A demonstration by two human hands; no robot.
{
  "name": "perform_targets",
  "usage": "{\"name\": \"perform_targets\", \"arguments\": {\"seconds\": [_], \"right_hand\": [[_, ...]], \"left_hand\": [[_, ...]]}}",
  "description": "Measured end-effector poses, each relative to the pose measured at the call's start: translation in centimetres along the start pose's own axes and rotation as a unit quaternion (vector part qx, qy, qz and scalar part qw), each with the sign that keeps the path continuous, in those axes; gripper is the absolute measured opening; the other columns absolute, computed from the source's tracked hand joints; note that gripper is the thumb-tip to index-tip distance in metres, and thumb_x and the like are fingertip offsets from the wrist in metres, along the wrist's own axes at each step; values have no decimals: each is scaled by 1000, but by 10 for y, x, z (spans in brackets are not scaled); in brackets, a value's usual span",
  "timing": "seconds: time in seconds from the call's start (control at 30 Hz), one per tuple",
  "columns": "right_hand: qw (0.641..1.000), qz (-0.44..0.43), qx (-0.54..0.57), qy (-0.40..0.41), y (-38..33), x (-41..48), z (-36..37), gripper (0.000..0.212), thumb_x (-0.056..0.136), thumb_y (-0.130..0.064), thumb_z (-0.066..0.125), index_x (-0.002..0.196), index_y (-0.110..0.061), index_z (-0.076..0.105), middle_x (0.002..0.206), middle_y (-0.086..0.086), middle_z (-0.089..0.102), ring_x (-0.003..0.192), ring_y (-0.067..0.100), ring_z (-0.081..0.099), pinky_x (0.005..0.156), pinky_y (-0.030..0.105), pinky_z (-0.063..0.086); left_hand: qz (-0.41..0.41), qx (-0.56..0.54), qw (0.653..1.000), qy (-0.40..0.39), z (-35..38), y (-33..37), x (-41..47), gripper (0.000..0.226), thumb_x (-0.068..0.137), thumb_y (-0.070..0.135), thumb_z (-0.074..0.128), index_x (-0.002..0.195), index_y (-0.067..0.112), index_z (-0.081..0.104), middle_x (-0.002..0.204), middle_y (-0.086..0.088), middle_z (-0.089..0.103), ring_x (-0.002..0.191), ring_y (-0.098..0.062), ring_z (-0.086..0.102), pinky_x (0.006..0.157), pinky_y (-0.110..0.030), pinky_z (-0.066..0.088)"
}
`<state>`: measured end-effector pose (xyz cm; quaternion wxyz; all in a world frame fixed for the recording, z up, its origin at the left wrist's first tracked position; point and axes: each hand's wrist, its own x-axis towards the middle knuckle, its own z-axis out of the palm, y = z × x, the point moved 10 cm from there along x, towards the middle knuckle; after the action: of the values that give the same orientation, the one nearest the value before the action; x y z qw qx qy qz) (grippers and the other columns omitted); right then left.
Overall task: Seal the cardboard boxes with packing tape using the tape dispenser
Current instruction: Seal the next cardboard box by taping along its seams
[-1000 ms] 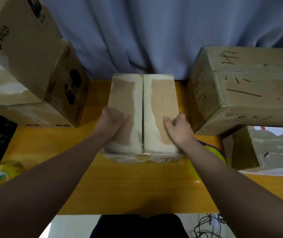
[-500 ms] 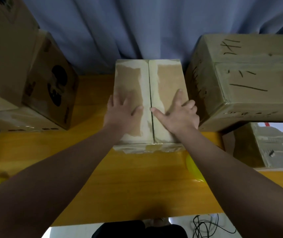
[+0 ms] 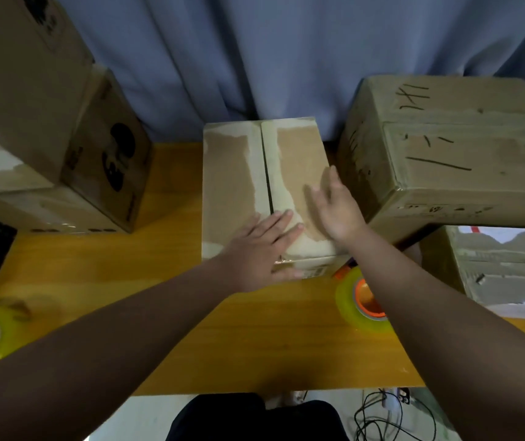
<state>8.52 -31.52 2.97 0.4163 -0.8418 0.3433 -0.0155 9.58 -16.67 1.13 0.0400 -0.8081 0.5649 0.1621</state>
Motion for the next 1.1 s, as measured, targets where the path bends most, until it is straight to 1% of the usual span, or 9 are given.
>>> {"name": "perform_targets", "arguments": {"seconds": [0.07, 0.17, 0.3, 0.4, 0.5, 0.77, 0.87, 0.97, 1.1], "right_hand": [[982, 54, 180, 18, 26, -11, -13, 58, 102, -41, 35, 154, -22, 17, 156, 3, 28, 142, 22, 27, 111, 30, 22], [970, 111, 216, 29, 77, -30, -16, 41, 103, -21, 36, 142, -14, 44, 145, 4, 43, 134, 21, 39, 108, 29, 30], [991, 101, -29, -78, 138, -43, -6, 46, 93, -1, 46, 135, -20, 48, 126, 8, 53, 117, 32, 52, 95, 38, 44], [948, 101, -271, -135, 168, -52, -1, 71, 91, -10, 54, 150, -30, 20, 142, 11, 40, 128, 35, 40, 102, 48, 40], [920, 107, -363, -99, 173, -59, -6, 64, 91, -24, 61, 146, -19, 28, 139, 10, 40, 130, 31, 37, 99, 44, 41], [986, 103, -90, -91, 183, -87, -15, 52, 76, -11, 76, 107, -13, 34, 97, 9, 52, 90, 27, 56, 70, 36, 47], [991, 58, -16, -117, 167, -96, -26, 67, 74, -6, 77, 122, -17, 31, 105, 7, 52, 95, 25, 58, 71, 35, 50], [994, -22, -38, -105, 139, -104, -44, 78, 70, -12, 82, 135, -18, 39, 119, 3, 46, 107, 21, 53, 83, 29, 48], [992, -115, -7, -56, 87, -120, -65, 65, 68, -10, 82, 118, -26, 43, 106, -8, 47, 97, 11, 54, 78, 21, 47]], "left_hand": [[1, 64, 998, 28, -2, 7, 2, 77, 96, 57, 29, 148, 26, -19, 156, -5, -21, 145, -21, -17, 118, -39, -8], [-6, 104, 994, 41, -2, 7, 6, 74, 100, 46, 32, 143, 25, -25, 157, -7, -20, 145, -23, -15, 119, -38, -6], [-52, 104, 992, 58, -5, 5, 8, 68, 103, 37, 29, 147, 26, -22, 158, -4, -19, 146, -23, -15, 117, -38, -6], [-104, 76, 987, 91, -11, 3, 10, 69, 103, 25, 34, 148, 30, -19, 159, -3, -14, 147, -23, -10, 117, -37, -5], [-135, 44, 981, 132, -14, 1, 8, 72, 100, 9, 40, 151, 31, -6, 161, -3, -1, 147, -24, 2, 117, -35, 1], [-151, 21, 977, 147, -12, 7, -6, 66, 100, 9, 39, 152, 27, 2, 160, 2, 7, 147, -21, 5, 117, -34, 9], [-152, 10, 982, 112, -10, 6, 1, 65, 101, 10, 38, 152, 26, 2, 160, 1, 6, 147, -22, 4, 117, -35, 11], [-161, -128, 976, 71, -16, 12, 3, 55, 102, 35, 35, 152, 21, 17, 160, -6, 10, 147, -25, 4, 119, -38, 9], [-173, -466, 854, 156, -57, 32, -23, 55, 97, 52, 36, 139, 18, 46, 141, 4, 44, 133, -15, 37, 107, -30, 27]]}}
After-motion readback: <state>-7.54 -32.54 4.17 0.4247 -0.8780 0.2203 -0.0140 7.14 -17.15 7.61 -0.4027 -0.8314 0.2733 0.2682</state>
